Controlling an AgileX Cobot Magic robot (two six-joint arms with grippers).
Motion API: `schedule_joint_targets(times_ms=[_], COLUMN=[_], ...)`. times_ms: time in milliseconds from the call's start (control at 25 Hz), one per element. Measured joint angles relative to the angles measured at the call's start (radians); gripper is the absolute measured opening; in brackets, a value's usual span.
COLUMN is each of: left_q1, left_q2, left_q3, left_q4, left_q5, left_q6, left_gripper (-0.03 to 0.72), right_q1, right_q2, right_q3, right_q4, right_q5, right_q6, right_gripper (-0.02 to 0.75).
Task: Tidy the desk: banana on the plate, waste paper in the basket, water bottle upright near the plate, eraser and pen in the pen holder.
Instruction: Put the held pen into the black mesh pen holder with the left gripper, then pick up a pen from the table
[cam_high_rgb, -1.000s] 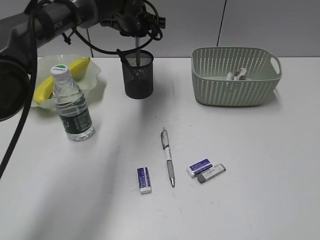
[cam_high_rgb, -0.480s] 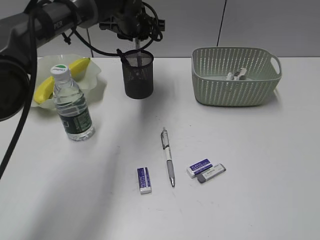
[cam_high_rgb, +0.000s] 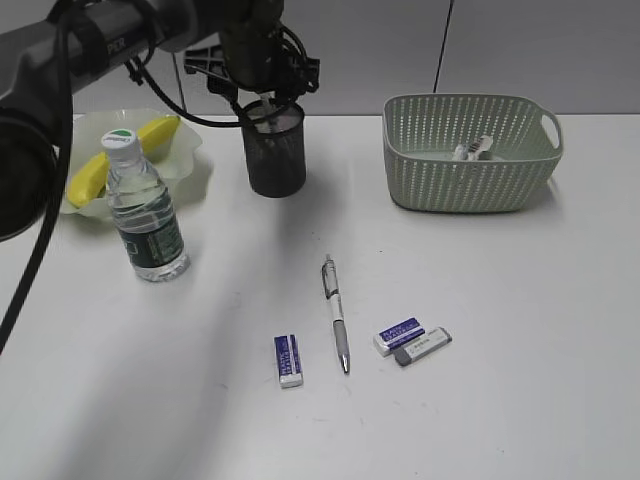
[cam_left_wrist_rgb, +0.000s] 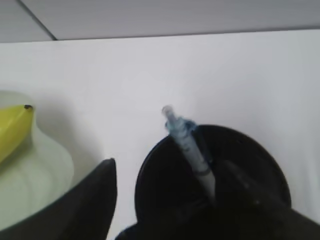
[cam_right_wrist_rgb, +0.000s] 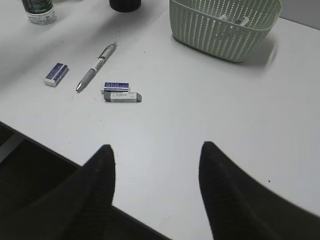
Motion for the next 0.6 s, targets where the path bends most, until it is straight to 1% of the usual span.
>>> schedule_joint_targets(times_ms=[160, 400, 520, 600], left_q1=[-0.015, -0.045, -0.049, -0.049], left_q2=[-0.055, -0.160, -0.214, -0.258], left_q3=[0.000, 0.000, 0.000, 0.000], left_q4=[-0.002, -0.001, -0.005, -0.031], left_q5=[0.035, 0.089, 0.137, 0.143], left_q6=[0.088, 0.127, 0.166, 0.222], left_gripper=[0.466, 0.466, 0.466, 0.466], right_q1=[0.000, 0.000, 0.000, 0.000], right_q2=[0.000, 0.000, 0.000, 0.000], right_q3=[0.000, 0.000, 0.000, 0.000], right_q4=[0.000, 0.000, 0.000, 0.000], right_q5=[0.000, 0.000, 0.000, 0.000], right_q6=[0.000, 0.000, 0.000, 0.000], right_gripper=[0.433, 0.433, 0.432, 0.432])
